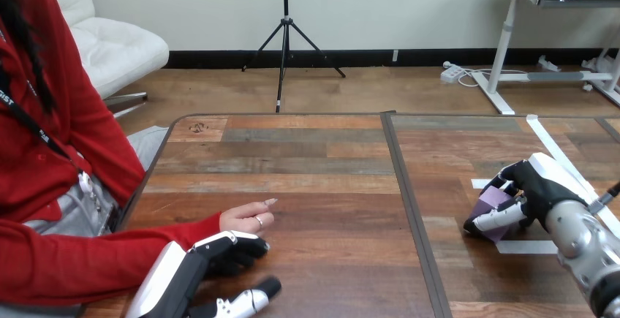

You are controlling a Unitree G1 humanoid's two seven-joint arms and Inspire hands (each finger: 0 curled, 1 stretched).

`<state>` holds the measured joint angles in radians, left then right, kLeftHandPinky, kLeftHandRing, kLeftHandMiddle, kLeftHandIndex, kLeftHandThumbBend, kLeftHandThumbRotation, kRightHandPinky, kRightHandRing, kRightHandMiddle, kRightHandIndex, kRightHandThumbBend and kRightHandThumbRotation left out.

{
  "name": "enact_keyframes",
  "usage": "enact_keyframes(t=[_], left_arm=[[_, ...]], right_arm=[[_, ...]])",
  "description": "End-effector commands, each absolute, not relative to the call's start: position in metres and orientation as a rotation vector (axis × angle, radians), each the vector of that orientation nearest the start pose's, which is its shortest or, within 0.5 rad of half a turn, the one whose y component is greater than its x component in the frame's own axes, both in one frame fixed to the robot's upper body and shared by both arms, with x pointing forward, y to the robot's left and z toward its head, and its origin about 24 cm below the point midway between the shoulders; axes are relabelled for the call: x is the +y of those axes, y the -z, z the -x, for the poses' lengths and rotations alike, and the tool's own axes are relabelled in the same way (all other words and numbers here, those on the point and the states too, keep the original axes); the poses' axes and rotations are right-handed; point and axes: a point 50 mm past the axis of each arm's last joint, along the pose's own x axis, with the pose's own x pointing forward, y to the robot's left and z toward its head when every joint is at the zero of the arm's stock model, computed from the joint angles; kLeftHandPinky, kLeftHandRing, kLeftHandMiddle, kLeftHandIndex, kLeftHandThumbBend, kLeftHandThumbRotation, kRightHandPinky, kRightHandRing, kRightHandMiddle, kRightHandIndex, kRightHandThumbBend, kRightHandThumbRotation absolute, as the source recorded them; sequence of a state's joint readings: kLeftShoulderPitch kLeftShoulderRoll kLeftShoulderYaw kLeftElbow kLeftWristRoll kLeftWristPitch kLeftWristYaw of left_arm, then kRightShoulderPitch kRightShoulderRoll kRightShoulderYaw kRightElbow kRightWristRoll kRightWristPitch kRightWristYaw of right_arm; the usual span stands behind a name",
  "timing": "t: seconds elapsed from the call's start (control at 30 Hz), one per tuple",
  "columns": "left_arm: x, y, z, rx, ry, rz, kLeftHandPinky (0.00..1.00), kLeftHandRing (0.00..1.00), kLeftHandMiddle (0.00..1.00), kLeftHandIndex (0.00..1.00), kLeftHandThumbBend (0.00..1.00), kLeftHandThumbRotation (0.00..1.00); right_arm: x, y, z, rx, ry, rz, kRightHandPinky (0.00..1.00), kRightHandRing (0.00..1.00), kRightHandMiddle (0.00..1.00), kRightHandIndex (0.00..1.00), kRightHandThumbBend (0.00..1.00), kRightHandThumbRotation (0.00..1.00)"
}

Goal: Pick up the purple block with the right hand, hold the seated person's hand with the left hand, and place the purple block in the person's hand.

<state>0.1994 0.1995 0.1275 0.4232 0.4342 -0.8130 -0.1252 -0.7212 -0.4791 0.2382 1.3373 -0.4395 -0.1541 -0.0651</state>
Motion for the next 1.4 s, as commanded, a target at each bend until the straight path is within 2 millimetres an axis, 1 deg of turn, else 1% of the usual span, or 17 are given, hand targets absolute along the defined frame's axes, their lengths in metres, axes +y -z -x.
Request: enact_keyframes(t=[0.0,0.13,0.3,0.53,0.9,1.1,1.37], left_arm=[[0.201,-0.045,-0.200,-0.367,0.206,-0.867,0.82,0.77,0.79,0.78,0.83,0.57],[0.201,-0.051,-0.201,-0.380,0.171,-0.900,0.84,0.79,0.80,0.80,0.88,0.54],[0.202,-0.059,-0.202,-0.393,0.138,-0.936,0.85,0.80,0.82,0.82,0.92,0.52],[0.205,-0.068,-0.206,-0.426,0.094,-0.971,0.80,0.80,0.82,0.82,0.96,0.49],[0.209,-0.077,-0.213,-0.447,0.045,-1.028,0.76,0.80,0.83,0.81,1.00,0.44],[0.213,-0.081,-0.216,-0.450,0.032,-1.065,0.76,0.81,0.83,0.81,1.00,0.40],[0.216,-0.083,-0.221,-0.447,0.028,-1.103,0.76,0.80,0.83,0.82,1.00,0.37]], right_arm=[[-0.282,-0.047,-0.346,0.278,0.009,0.972,0.42,0.47,0.51,0.52,0.68,0.00],[-0.284,-0.049,-0.344,0.247,0.002,0.964,0.42,0.47,0.51,0.52,0.67,0.00],[-0.286,-0.051,-0.342,0.217,-0.004,0.963,0.41,0.46,0.51,0.52,0.65,0.00],[-0.288,-0.054,-0.338,0.151,-0.006,0.967,0.40,0.44,0.48,0.51,0.66,0.00],[-0.292,-0.057,-0.330,0.086,-0.015,0.951,0.35,0.40,0.45,0.50,0.68,0.00],[-0.293,-0.059,-0.326,0.067,-0.020,0.943,0.35,0.39,0.45,0.50,0.66,0.00],[-0.293,-0.062,-0.321,0.045,-0.021,0.950,0.35,0.39,0.46,0.50,0.66,0.00]])
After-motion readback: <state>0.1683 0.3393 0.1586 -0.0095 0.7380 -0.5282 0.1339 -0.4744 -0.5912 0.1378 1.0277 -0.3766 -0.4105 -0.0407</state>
